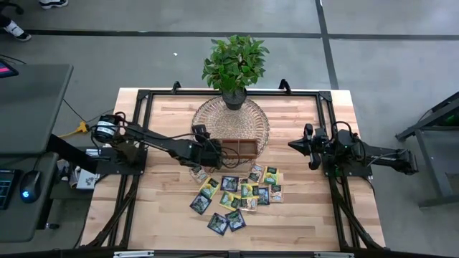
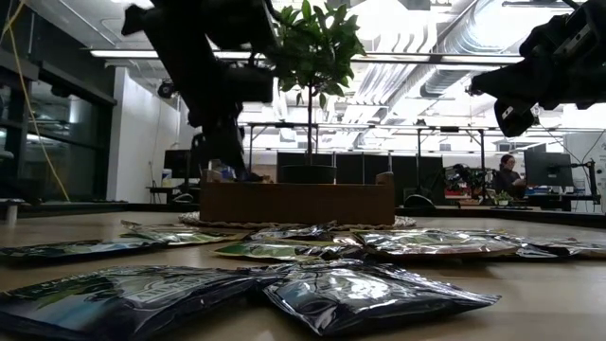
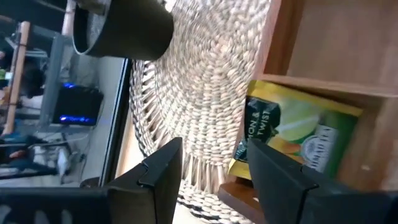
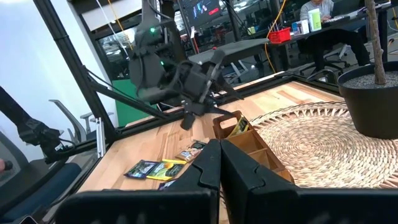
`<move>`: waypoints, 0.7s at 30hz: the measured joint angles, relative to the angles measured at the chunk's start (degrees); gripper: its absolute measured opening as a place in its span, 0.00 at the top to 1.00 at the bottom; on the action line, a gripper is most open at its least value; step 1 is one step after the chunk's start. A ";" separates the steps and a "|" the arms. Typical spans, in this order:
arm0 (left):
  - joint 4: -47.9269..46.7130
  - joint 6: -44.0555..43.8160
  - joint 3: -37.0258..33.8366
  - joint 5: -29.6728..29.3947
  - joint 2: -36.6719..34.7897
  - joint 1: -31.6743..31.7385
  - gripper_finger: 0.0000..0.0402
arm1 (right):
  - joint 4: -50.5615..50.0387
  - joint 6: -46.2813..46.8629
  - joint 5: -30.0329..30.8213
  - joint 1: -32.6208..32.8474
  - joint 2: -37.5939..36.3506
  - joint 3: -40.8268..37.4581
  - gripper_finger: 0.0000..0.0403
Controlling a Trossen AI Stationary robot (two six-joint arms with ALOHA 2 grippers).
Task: Pick & Place Tea
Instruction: Put the green tea bag into the left section of the wooden organizer
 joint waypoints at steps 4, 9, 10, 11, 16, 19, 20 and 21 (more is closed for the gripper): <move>-1.22 1.54 -0.02 5.41 -2.29 -0.98 0.56 | 0.00 0.00 0.00 0.00 0.00 0.00 1.00; -2.30 5.09 0.02 25.08 -5.69 -2.61 0.56 | 0.00 0.00 0.00 0.00 0.00 0.00 1.00; -2.29 5.58 0.02 29.75 -5.69 -2.97 0.56 | 0.00 0.00 0.00 0.02 0.00 0.01 1.00; -2.41 6.17 0.02 33.87 -5.64 -3.34 0.56 | -0.02 0.00 0.00 0.02 0.00 0.00 1.00; -2.23 8.78 0.00 45.40 -5.62 -5.10 0.56 | 0.00 0.00 0.00 0.00 0.00 0.02 1.00; -0.14 11.86 0.04 45.79 -4.70 -6.06 0.56 | 0.00 0.00 0.00 0.00 0.00 0.00 1.00; 0.22 13.02 0.04 45.79 -4.15 -6.31 0.56 | 0.00 0.00 0.00 0.02 0.00 0.00 1.00; 0.23 14.07 -0.04 45.82 -3.81 -6.65 0.56 | 0.00 0.00 0.00 0.00 0.00 0.00 1.00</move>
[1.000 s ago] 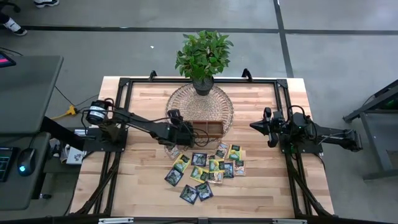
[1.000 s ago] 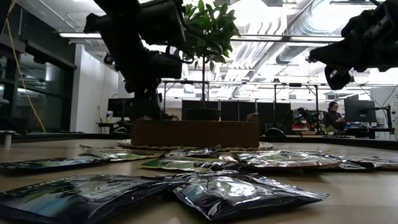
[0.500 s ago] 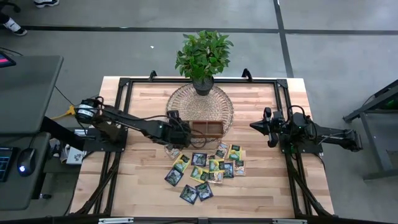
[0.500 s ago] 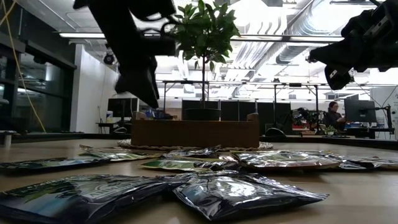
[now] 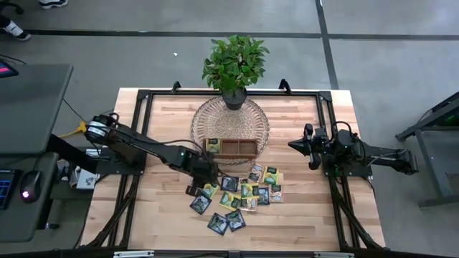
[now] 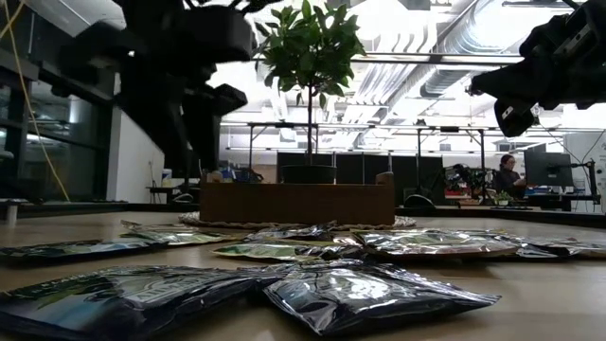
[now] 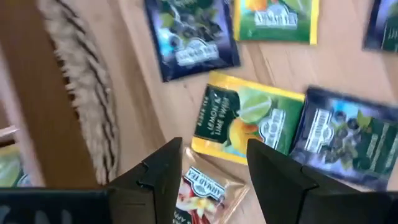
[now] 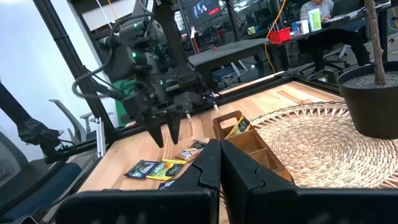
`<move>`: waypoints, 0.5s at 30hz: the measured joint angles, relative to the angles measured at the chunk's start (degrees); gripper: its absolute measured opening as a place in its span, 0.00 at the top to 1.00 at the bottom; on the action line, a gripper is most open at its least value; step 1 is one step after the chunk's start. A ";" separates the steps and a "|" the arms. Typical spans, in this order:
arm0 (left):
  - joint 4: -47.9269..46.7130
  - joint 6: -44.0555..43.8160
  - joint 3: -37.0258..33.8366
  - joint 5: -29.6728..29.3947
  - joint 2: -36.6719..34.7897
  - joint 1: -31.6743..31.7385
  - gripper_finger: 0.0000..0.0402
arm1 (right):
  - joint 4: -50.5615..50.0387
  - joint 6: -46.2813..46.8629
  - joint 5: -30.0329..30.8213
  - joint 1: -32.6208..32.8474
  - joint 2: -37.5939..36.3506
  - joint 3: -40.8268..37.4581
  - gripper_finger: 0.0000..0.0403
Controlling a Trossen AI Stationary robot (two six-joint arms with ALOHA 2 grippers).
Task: Pick & Place Tea
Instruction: Put the green tea bag into the left section of the wooden organizer
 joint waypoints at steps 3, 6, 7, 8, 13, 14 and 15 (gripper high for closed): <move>1.78 1.66 0.09 0.22 0.89 -0.43 0.56 | 0.00 0.00 0.00 0.01 0.00 0.01 1.00; 2.72 1.83 0.02 1.29 2.18 -1.19 0.56 | 0.00 0.00 0.00 0.00 0.00 0.00 1.00; 3.57 1.82 0.03 1.51 2.54 -1.43 0.56 | 0.00 0.00 0.00 0.00 0.00 0.00 1.00; 4.37 1.83 0.07 1.74 2.79 -1.55 0.54 | 0.00 0.00 0.00 0.00 0.00 0.00 1.00; 5.06 1.81 0.04 2.25 2.88 -1.52 0.43 | 0.00 0.00 0.00 0.02 0.00 0.02 1.00; 5.04 2.03 0.04 2.23 2.88 -1.50 0.40 | 0.00 0.00 0.00 0.02 0.00 0.00 1.00; 5.03 2.47 0.04 2.09 2.88 -1.51 0.37 | 0.00 0.00 0.00 0.00 0.00 0.00 1.00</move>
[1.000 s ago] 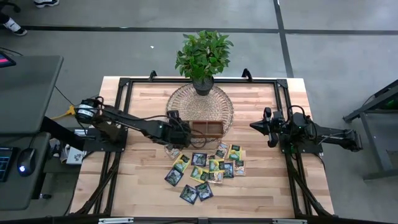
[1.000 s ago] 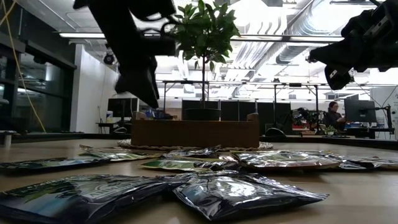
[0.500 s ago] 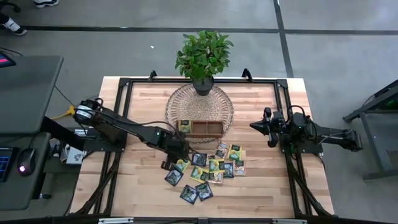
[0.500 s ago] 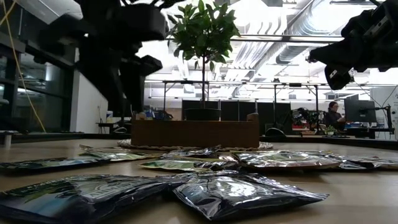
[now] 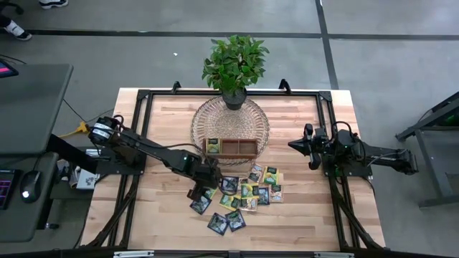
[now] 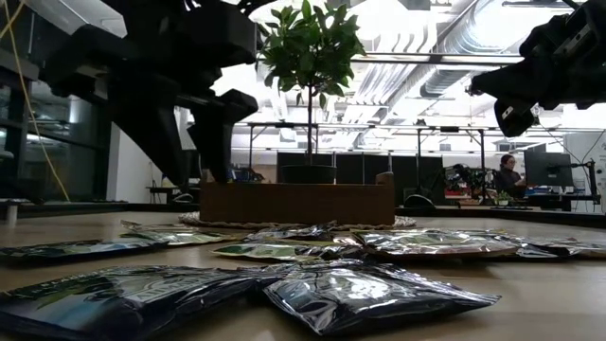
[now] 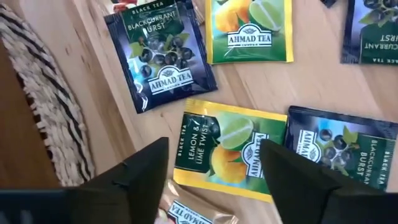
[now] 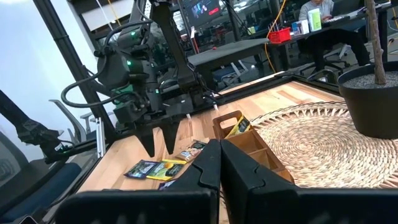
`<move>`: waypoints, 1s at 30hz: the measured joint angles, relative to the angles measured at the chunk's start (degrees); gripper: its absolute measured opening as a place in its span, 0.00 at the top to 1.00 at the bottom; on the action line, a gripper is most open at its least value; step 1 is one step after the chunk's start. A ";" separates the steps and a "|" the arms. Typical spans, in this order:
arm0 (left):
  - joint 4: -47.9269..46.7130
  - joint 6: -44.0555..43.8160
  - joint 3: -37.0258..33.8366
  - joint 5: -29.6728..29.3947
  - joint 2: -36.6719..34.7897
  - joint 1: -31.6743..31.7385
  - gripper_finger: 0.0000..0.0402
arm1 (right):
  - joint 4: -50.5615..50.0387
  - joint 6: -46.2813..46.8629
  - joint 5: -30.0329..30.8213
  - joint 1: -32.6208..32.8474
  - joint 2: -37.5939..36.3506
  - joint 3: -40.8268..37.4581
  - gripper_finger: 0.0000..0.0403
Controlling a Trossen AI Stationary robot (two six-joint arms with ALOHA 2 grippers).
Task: Pick & Place Tea
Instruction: Put the green tea bag into the left section of the wooden organizer
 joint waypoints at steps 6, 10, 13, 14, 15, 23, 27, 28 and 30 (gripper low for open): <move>0.27 1.88 0.07 -2.86 1.62 0.03 0.30 | 0.00 0.00 0.00 0.00 0.00 0.02 1.00; 0.23 2.30 -0.02 -3.96 3.70 0.14 0.30 | 0.00 0.00 0.00 0.00 0.00 0.02 1.00; 0.02 2.26 0.00 -5.89 3.96 0.01 0.30 | -0.01 0.00 0.00 0.00 0.00 0.00 1.00; 0.27 2.24 0.00 -6.73 3.96 0.01 0.30 | 0.02 0.00 0.00 0.02 0.00 0.02 1.00; 0.54 2.30 0.02 -7.26 3.96 0.05 0.30 | 0.04 0.00 0.00 0.00 0.00 0.00 1.00; 1.13 2.41 0.04 -7.29 5.99 0.12 0.30 | 0.00 0.00 0.00 0.00 0.00 0.00 1.00; 2.20 2.42 0.13 -7.13 7.48 0.12 0.30 | 0.00 0.00 0.00 0.00 0.00 0.00 1.00; 2.31 2.42 0.15 -7.30 7.51 0.14 0.30 | 0.00 0.00 0.00 0.02 0.00 0.02 1.00; 2.84 2.36 0.14 -7.47 7.52 0.12 0.30 | 0.02 0.00 0.00 0.00 0.00 0.00 1.00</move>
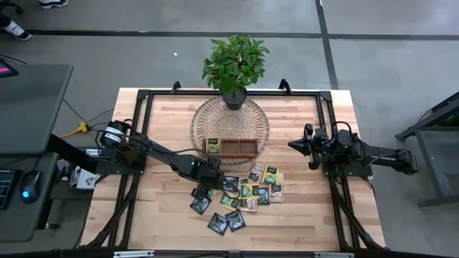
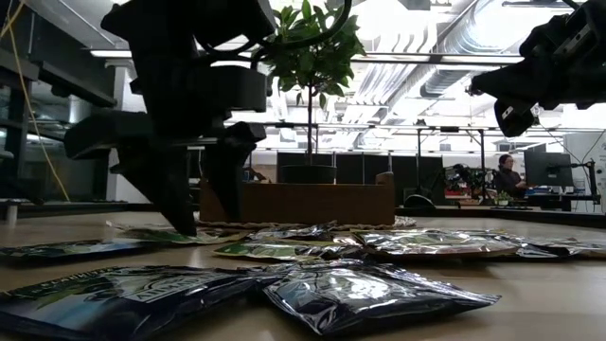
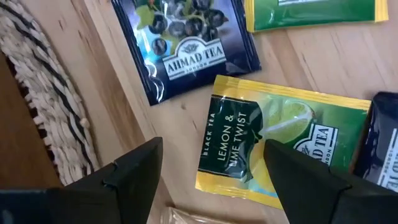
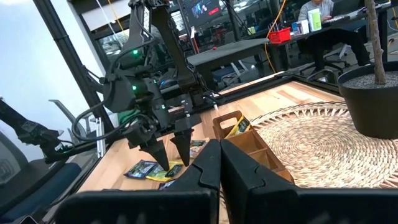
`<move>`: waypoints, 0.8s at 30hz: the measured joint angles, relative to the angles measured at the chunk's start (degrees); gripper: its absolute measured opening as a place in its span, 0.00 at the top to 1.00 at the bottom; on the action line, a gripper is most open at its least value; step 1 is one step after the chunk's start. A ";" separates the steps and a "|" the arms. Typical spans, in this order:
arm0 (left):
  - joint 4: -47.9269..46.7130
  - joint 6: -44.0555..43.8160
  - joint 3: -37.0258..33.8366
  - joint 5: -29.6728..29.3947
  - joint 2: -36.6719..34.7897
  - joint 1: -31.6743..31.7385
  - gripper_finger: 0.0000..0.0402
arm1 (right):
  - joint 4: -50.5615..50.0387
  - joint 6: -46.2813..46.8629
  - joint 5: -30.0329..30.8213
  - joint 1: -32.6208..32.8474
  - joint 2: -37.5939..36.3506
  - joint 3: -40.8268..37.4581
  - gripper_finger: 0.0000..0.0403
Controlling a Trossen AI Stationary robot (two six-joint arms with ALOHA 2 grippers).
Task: Pick & Place Tea
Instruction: Put the green tea bag into the left section of the wooden organizer
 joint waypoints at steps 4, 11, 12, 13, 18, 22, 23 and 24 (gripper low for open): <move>0.32 0.10 -0.01 0.46 0.04 0.02 0.32 | -0.02 0.00 0.00 0.01 0.00 0.00 1.00; 0.72 -0.90 0.12 4.00 1.63 0.04 0.49 | -0.02 0.00 0.00 0.02 0.00 0.00 1.00; 0.79 -1.45 0.10 4.17 1.66 0.04 0.51 | -0.01 0.00 0.00 0.00 0.00 0.02 1.00; 0.89 -1.70 0.08 4.32 1.70 0.04 0.54 | -0.02 0.00 0.00 0.02 0.00 0.00 1.00; 1.29 -3.66 0.12 4.95 3.46 0.04 0.63 | -0.02 0.00 0.00 0.01 0.00 0.02 1.00; 1.48 -6.06 0.01 6.66 3.53 0.07 0.67 | -0.02 0.00 0.00 0.00 0.00 0.00 1.00; 1.58 -6.72 0.01 6.67 3.54 0.04 0.68 | -0.02 0.00 0.00 0.00 0.00 0.00 1.00; 1.60 -7.43 0.01 6.67 3.56 0.04 0.69 | -0.02 0.00 0.00 0.01 0.00 0.02 1.00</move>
